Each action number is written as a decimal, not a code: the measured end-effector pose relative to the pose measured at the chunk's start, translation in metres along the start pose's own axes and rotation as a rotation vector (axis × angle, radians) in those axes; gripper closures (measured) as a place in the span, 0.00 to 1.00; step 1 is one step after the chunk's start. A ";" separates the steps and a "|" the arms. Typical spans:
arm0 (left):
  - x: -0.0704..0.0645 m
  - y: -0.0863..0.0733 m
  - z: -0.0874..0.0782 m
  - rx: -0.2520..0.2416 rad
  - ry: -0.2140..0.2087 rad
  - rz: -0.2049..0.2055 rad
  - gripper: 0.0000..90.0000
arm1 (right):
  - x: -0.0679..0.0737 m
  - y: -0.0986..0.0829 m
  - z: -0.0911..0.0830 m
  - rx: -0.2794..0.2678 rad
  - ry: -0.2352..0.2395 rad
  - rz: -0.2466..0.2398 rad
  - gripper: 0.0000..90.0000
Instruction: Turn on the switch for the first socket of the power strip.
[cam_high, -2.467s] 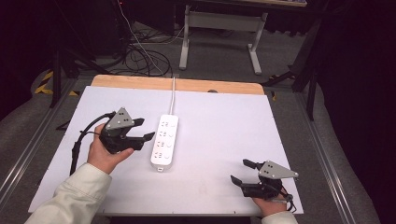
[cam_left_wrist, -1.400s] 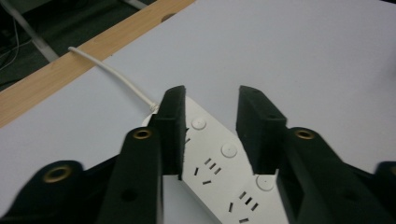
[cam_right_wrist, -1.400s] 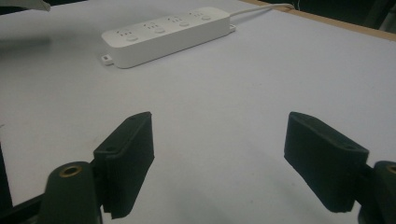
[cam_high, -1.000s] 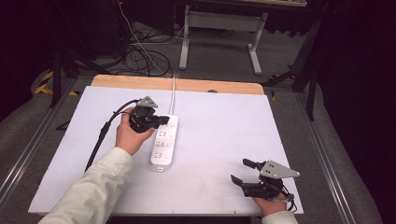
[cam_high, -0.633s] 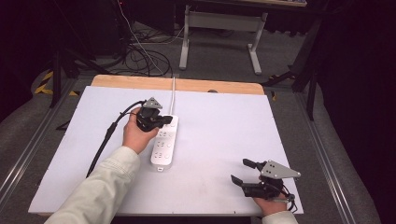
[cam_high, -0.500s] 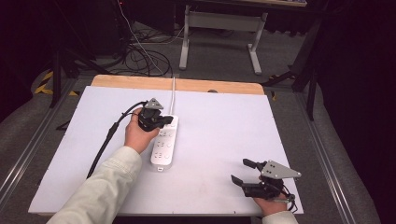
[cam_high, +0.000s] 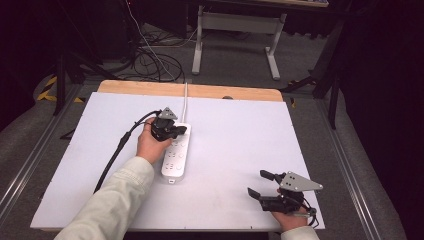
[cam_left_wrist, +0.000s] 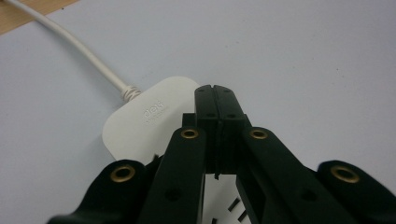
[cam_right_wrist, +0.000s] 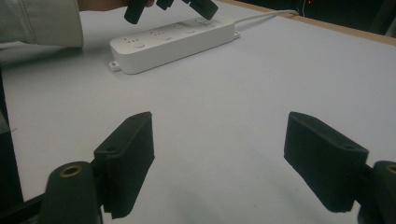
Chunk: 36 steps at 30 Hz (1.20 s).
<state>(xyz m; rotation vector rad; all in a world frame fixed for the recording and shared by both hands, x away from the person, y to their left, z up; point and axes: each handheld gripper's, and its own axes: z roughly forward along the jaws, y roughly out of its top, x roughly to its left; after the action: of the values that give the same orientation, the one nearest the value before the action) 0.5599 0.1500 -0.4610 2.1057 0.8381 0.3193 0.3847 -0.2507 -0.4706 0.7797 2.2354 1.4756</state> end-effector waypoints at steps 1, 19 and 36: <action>0.000 0.000 0.001 0.001 0.001 0.001 1.00 | 0.000 0.000 0.000 -0.001 0.001 -0.002 0.27; -0.001 -0.002 0.007 -0.014 0.025 0.015 1.00 | 0.000 0.000 0.000 0.002 0.008 -0.001 0.27; -0.003 -0.002 0.005 0.029 0.080 0.015 1.00 | -0.001 -0.001 0.000 0.008 0.016 0.005 0.27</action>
<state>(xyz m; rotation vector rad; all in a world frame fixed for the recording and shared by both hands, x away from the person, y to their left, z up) 0.5593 0.1461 -0.4655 2.1386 0.8790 0.4043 0.3853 -0.2511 -0.4714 0.7794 2.2537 1.4810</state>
